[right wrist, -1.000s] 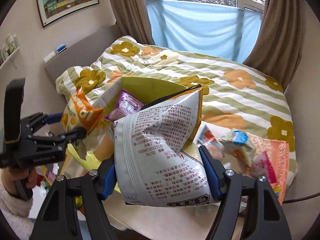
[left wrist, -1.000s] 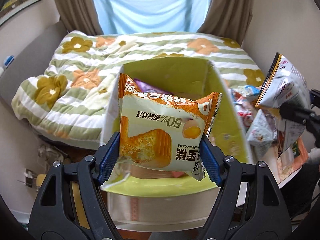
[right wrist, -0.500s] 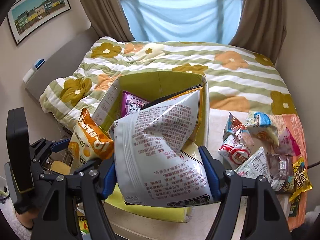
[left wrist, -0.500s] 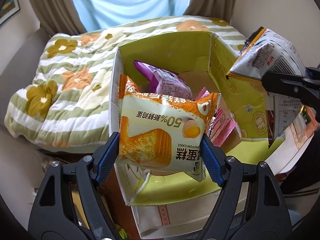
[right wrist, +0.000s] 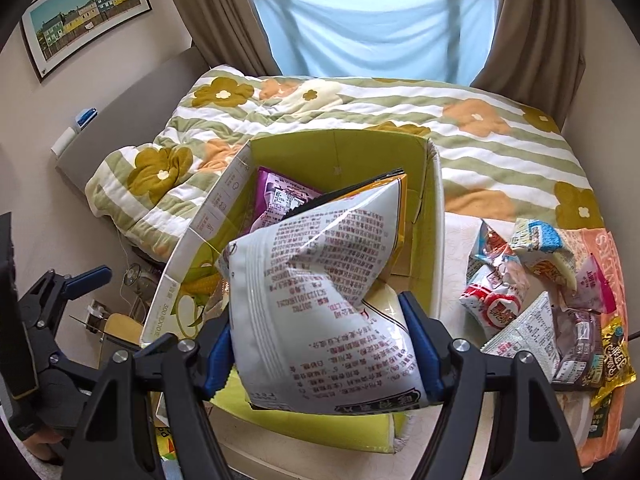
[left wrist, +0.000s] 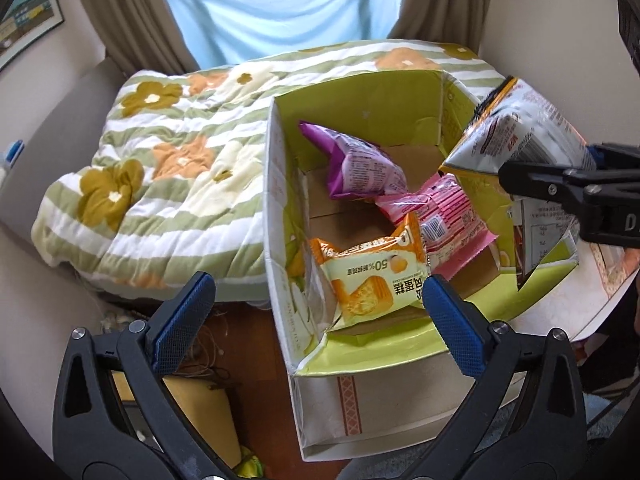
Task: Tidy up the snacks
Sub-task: 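Carry both packets into the cardboard box and open both tools to release them, then move both tools back to the snack pile on the table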
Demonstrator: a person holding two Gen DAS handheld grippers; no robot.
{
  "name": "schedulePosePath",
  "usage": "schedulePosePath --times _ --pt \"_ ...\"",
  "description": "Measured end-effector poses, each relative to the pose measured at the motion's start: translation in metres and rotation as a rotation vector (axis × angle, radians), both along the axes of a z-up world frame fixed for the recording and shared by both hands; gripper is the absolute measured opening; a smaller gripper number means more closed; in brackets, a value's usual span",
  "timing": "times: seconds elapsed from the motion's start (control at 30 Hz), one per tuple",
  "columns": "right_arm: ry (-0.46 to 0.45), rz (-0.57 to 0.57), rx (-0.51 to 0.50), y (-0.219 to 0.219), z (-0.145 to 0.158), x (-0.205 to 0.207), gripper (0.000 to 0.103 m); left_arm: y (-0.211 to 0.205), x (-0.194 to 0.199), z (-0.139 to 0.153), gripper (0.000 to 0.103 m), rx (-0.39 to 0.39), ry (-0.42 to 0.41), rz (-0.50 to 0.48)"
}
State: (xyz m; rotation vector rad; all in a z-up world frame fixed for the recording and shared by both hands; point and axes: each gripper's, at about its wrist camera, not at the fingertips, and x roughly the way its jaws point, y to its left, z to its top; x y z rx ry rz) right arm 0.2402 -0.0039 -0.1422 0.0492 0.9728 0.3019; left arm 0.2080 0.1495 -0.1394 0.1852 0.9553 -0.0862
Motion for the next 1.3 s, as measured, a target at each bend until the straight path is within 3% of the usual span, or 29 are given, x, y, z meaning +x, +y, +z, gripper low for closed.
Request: schedulePosePath --times 0.27,0.33,0.37,0.87,1.1,1.3 --pt "-0.011 0.002 0.0 0.008 -0.018 -0.001 0.075 0.014 -0.006 0.004 0.103 -0.062 0.013 0.048" --pt "-0.032 -0.008 0.003 0.007 -0.02 -0.005 0.098 0.015 -0.007 0.005 0.103 -0.059 0.01 0.05" --pt "-0.046 -0.011 0.009 0.006 -0.02 -0.008 0.103 0.016 -0.008 0.005 0.103 -0.058 0.01 0.052" --pt "-0.108 -0.027 -0.012 -0.002 -0.001 -0.034 0.103 0.02 -0.017 0.008 0.103 -0.096 0.004 0.042" --pt "-0.131 -0.118 0.0 -0.026 0.023 -0.049 0.103 -0.004 -0.016 0.022 0.103 -0.116 -0.041 -0.056" --pt "-0.116 -0.241 -0.025 -0.069 0.039 -0.063 0.103 -0.049 -0.013 0.031 0.103 -0.134 -0.059 -0.144"
